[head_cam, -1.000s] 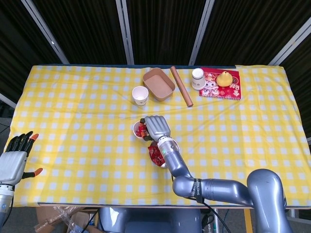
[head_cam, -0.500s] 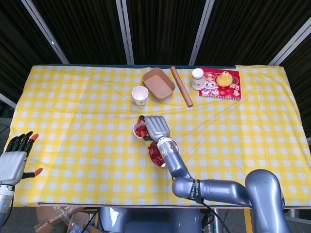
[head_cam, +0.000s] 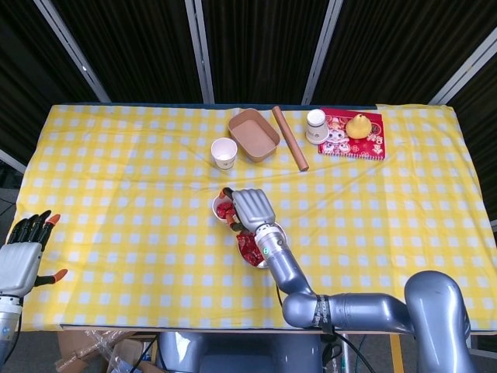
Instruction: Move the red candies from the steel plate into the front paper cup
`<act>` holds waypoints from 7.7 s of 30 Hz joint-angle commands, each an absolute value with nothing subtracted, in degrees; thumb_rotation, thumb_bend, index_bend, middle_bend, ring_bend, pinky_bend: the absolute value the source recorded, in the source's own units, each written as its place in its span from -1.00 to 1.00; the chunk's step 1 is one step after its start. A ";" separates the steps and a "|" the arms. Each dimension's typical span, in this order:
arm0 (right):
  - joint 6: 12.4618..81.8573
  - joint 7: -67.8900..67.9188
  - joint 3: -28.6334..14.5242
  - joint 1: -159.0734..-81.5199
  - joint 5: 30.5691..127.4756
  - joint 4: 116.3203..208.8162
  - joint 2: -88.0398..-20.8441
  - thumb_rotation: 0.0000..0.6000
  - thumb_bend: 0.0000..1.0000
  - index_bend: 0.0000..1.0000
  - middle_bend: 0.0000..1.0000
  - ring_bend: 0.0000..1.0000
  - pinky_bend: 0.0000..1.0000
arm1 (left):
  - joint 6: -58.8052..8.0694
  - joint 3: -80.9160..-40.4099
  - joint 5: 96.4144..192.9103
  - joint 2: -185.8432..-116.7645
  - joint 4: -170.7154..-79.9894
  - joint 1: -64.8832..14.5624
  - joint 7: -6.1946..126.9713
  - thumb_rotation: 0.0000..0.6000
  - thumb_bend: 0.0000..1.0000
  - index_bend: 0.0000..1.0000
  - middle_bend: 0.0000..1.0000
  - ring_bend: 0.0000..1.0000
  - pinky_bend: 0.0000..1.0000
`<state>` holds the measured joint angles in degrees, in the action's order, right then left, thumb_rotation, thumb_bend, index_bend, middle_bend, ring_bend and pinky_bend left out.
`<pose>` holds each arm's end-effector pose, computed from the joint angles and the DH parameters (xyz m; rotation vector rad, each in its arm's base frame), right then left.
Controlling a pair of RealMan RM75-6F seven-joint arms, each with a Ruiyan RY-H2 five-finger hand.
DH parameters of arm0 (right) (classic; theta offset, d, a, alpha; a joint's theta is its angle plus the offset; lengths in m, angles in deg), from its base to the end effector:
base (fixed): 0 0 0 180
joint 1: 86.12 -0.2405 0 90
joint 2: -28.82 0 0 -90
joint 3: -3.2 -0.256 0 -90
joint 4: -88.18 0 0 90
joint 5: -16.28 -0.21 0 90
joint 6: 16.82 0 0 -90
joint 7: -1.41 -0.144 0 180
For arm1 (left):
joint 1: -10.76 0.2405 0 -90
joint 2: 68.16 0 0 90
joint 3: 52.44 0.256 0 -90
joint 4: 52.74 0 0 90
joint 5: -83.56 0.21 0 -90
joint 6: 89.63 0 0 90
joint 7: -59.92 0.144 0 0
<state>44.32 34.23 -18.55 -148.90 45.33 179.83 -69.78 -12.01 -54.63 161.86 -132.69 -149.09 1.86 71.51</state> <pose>-0.0019 -0.3569 -0.0501 1.7684 -1.2631 1.0355 -0.3079 0.1969 0.1373 -1.4552 -0.9302 -0.7163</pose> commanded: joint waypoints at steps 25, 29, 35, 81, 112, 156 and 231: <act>52.41 34.43 -4.45 -136.29 49.66 191.64 -64.73 1.00 -0.29 -0.58 0.65 0.93 0.82 | -10.04 -54.05 164.52 -132.43 -148.84 2.68 69.63 1.00 -1.00 -0.96 -1.00 -1.00 -1.00; 51.85 33.90 -4.40 -135.70 50.31 189.93 -65.73 1.00 -0.29 -0.58 0.65 0.93 0.82 | -9.99 -54.00 164.66 -132.46 -148.83 2.72 69.62 1.00 -1.00 -0.96 -1.00 -1.00 -1.00; 50.27 33.42 -4.99 -135.45 50.37 188.44 -66.91 1.00 -0.29 -0.58 0.65 0.93 0.82 | -10.12 -54.10 164.36 -132.46 -148.85 2.74 69.55 1.00 -1.00 -0.96 -1.00 -1.00 -1.00; 38.85 25.93 -8.56 -134.36 49.97 175.80 -72.75 1.00 -0.06 0.15 0.65 0.93 0.82 | -11.13 -54.51 162.85 -132.61 -149.11 2.45 70.41 1.00 -1.00 -0.94 -1.00 -1.00 -1.00; 43.75 26.79 -15.31 -135.26 54.57 184.48 -67.61 1.00 0.05 0.19 0.65 0.93 0.82 | -11.09 -54.51 163.20 -132.47 -149.12 2.40 69.88 1.00 -1.00 -0.94 -1.00 -1.00 -1.00; 38.13 27.52 -21.81 -148.84 46.34 168.96 -73.91 1.00 -0.04 -0.25 0.65 0.93 0.82 | -12.24 -54.84 161.92 -132.38 -148.93 1.86 69.89 1.00 -1.00 -0.94 -1.00 -1.00 -1.00; 43.29 28.16 -7.88 -132.88 48.51 178.76 -69.84 1.00 -0.13 -0.32 0.65 0.93 0.82 | -11.58 -54.83 161.61 -132.33 -149.94 2.45 69.62 1.00 -1.00 -0.94 -1.00 -1.00 -1.00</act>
